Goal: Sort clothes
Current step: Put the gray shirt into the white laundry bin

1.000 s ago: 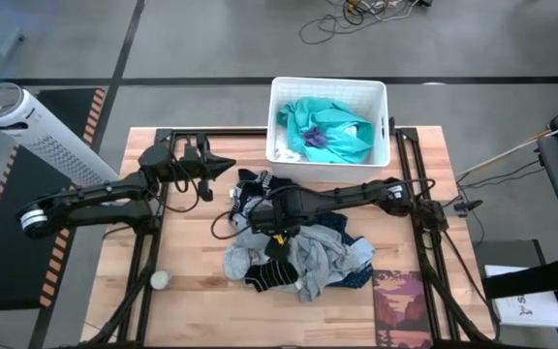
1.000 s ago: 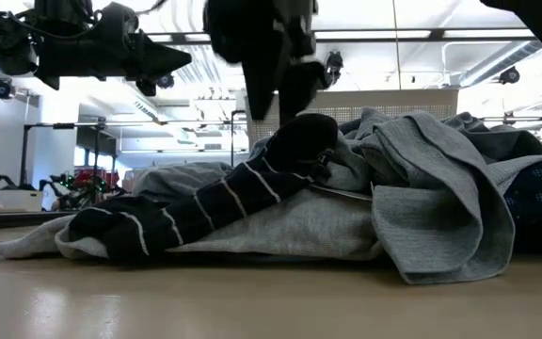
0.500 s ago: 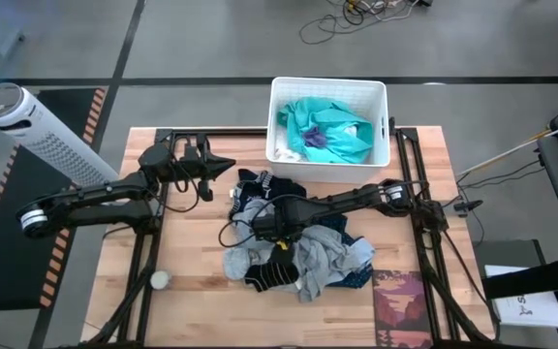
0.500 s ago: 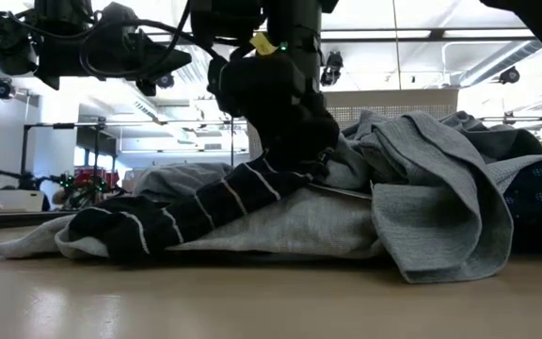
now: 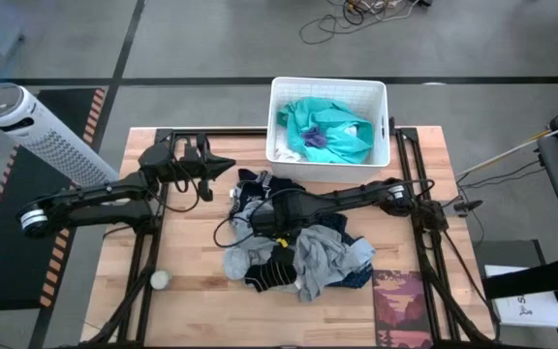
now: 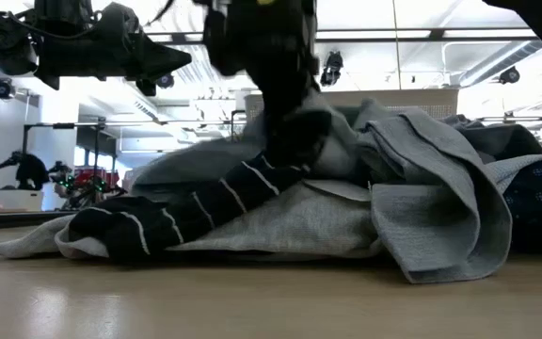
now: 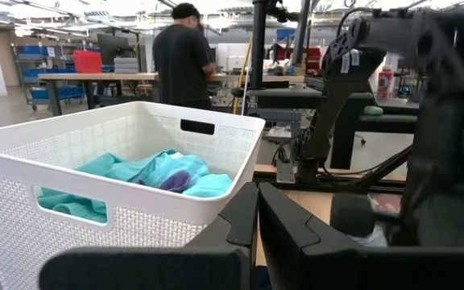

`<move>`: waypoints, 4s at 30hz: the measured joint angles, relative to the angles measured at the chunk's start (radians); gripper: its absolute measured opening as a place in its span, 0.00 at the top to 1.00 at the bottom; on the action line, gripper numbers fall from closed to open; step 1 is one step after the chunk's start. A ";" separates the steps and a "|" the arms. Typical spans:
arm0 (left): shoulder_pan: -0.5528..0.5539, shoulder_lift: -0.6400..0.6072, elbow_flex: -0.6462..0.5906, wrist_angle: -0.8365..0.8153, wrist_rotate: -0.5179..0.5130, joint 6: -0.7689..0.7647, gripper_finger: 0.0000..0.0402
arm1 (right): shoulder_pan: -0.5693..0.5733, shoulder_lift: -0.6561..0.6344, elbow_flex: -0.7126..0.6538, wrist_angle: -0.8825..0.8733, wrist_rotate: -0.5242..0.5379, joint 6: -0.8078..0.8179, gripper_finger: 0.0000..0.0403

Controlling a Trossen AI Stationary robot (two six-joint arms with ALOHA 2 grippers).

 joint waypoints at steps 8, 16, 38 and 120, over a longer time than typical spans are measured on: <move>0.000 0.000 0.000 0.000 0.000 0.000 1.00 | 0.004 -0.006 0.236 -0.122 0.079 -0.003 0.98; 0.000 0.000 0.000 0.000 0.000 0.000 1.00 | 0.011 -0.105 0.233 -0.147 0.201 0.049 0.98; 0.000 0.000 0.000 0.018 -0.001 -0.008 1.00 | 0.014 -0.280 0.233 0.166 0.395 -0.150 0.98; 0.000 0.025 0.000 0.024 -0.002 -0.029 1.00 | -0.651 -0.413 -0.345 0.260 0.424 -0.103 0.98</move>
